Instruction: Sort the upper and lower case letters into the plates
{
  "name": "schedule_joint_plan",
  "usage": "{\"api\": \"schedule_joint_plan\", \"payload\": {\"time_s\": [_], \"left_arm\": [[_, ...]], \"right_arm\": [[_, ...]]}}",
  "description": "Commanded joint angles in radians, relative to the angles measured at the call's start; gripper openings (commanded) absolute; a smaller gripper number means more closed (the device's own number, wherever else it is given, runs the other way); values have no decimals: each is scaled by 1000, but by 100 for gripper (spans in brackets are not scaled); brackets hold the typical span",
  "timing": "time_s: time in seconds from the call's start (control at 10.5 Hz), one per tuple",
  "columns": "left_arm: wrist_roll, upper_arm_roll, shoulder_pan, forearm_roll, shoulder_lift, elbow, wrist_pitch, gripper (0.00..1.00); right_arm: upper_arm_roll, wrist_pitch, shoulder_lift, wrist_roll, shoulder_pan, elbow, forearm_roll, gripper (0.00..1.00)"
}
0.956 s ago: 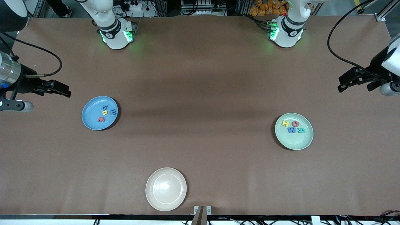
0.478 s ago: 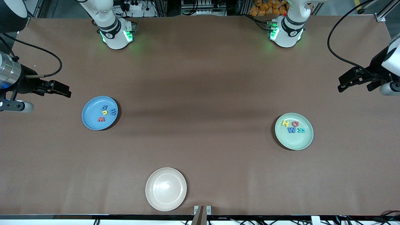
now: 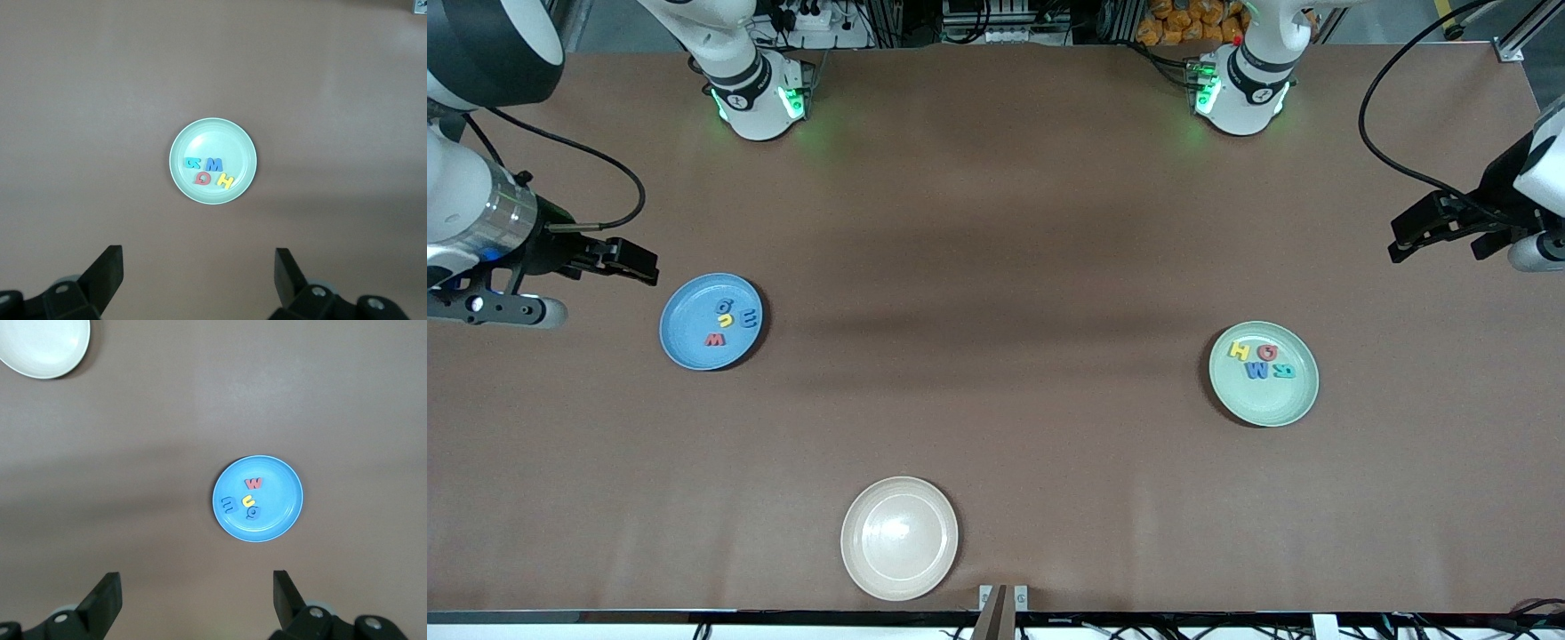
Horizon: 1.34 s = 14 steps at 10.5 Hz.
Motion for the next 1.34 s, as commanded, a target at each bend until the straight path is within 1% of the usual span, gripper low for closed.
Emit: {"api": "schedule_joint_plan", "payload": {"time_s": [0.0,0.1,0.19,0.38,0.48,0.57,0.96,1.05,1.24], "left_arm": [[7,4,5,-12,-3,5,0,100],[6,5,6,-12,-3,6,0,100],[6,5,5,-12,-3,6,0,100],[7,5,5,-12,-3,5,0,100],[7,5,5,-12,-3,5,0,100],[7,5,5,-12,-3,5,0,100],[7,5,6,-10,-3,5,0,100],[7,5,5,-10,-3,5,0,100],[7,5,5,-10,-3,5,0,100]], "right_arm": [[-240,-5,-62,-53,150,5,90,100],[-340,-5,-83,-90,225,5,88,100],[-409,-5,-94,-91,270,2,96,100],[-433,-5,-114,-96,282,-15,119,100],[-500,15,-115,-98,352,-43,118,100],[-546,29,-117,-101,388,-61,121,100],[-549,29,-119,-160,367,-60,128,100],[-549,21,-128,-160,353,-66,163,100],[-549,20,-137,-200,348,-78,174,100]]}}
